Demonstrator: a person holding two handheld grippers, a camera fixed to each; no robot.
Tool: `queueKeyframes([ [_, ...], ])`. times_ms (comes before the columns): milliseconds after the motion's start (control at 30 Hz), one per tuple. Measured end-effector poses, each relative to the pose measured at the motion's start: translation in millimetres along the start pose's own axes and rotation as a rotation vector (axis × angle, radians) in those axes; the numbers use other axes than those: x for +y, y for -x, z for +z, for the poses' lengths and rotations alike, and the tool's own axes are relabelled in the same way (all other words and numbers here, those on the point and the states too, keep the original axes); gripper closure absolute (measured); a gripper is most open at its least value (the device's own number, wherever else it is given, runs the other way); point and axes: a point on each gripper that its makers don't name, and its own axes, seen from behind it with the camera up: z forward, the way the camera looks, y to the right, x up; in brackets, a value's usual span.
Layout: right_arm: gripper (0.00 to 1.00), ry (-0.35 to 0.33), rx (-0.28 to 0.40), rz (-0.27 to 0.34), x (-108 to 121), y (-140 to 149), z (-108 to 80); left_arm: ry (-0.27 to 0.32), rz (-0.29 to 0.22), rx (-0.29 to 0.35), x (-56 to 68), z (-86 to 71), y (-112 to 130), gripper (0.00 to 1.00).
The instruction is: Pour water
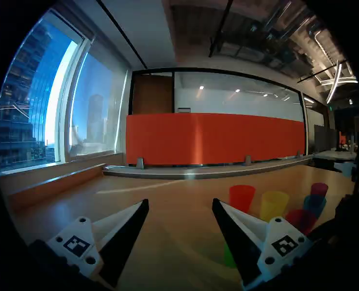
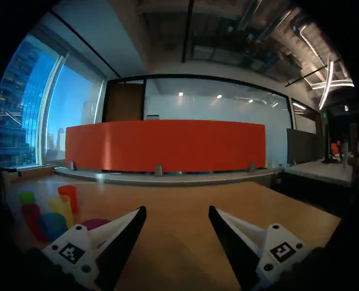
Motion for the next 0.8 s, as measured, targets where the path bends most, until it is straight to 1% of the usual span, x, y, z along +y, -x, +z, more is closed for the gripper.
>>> queueKeyframes([
  [800, 0.01, 0.000, 0.000, 0.000, 0.0, 0.1, 0.4, 0.001, -0.001, 0.000, -0.3, 0.5, 1.8, 0.03],
])
